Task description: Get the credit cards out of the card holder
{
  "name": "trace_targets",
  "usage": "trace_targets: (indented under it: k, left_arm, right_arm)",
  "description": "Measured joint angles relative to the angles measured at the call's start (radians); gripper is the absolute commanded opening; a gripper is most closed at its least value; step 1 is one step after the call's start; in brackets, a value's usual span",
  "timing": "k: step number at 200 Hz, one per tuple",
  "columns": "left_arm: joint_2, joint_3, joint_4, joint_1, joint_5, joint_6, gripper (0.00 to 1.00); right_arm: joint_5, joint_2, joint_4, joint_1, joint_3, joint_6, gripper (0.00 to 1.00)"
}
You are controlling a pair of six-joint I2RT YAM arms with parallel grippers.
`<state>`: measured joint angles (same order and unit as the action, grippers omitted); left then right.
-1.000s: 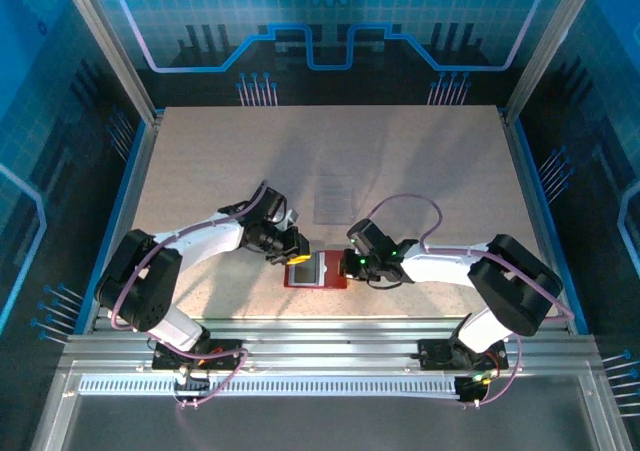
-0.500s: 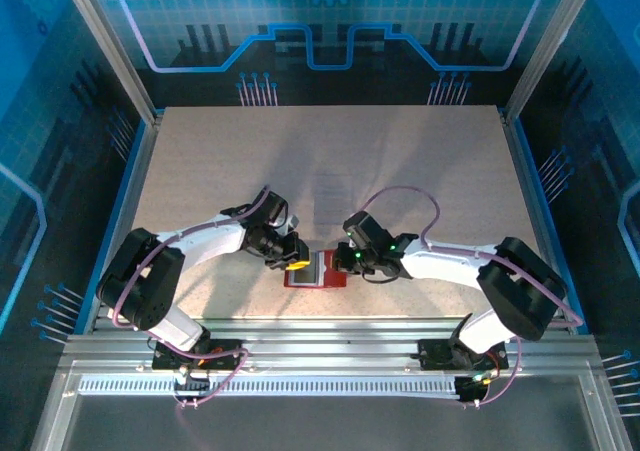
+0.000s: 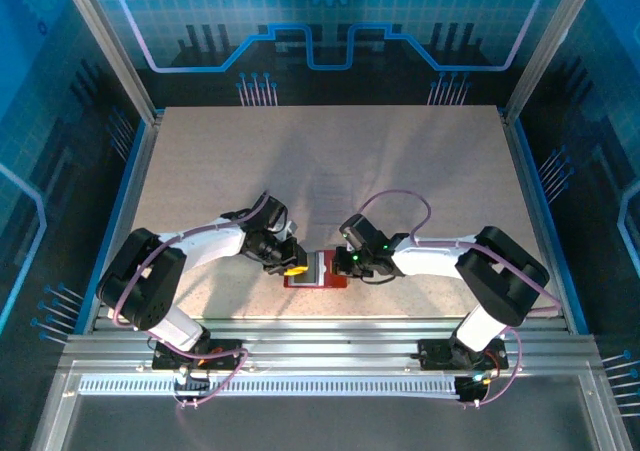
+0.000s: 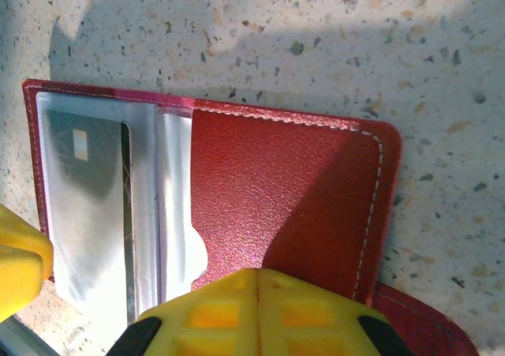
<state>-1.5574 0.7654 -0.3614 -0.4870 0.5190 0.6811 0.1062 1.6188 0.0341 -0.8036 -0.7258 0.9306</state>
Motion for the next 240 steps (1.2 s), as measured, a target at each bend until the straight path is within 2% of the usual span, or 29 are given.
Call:
trace_targets:
  k: [68,98,141,160,240]
  left_arm:
    - [0.006,-0.006,0.010,-0.001,-0.030,0.020,0.17]
    - [0.011,-0.011,0.028,-0.001,-0.034,0.031,0.14]
    - [0.011,-0.011,0.031,-0.001,-0.035,0.035,0.12]
    - [0.011,-0.011,0.029,-0.001,-0.045,0.035,0.09]
    - [0.004,-0.023,0.025,-0.001,-0.071,0.023,0.09]
  right_arm:
    - [0.031,-0.027,0.022,0.000,-0.010,-0.007,0.14]
    - [0.088,-0.034,0.029,0.003,-0.064,0.002,0.13]
    - [0.167,0.000,-0.006,0.006,-0.134,0.037,0.14]
    - [0.185,0.023,-0.009,0.008,-0.134,0.048,0.14]
    - [0.224,0.082,-0.011,0.013,-0.134,0.065,0.18]
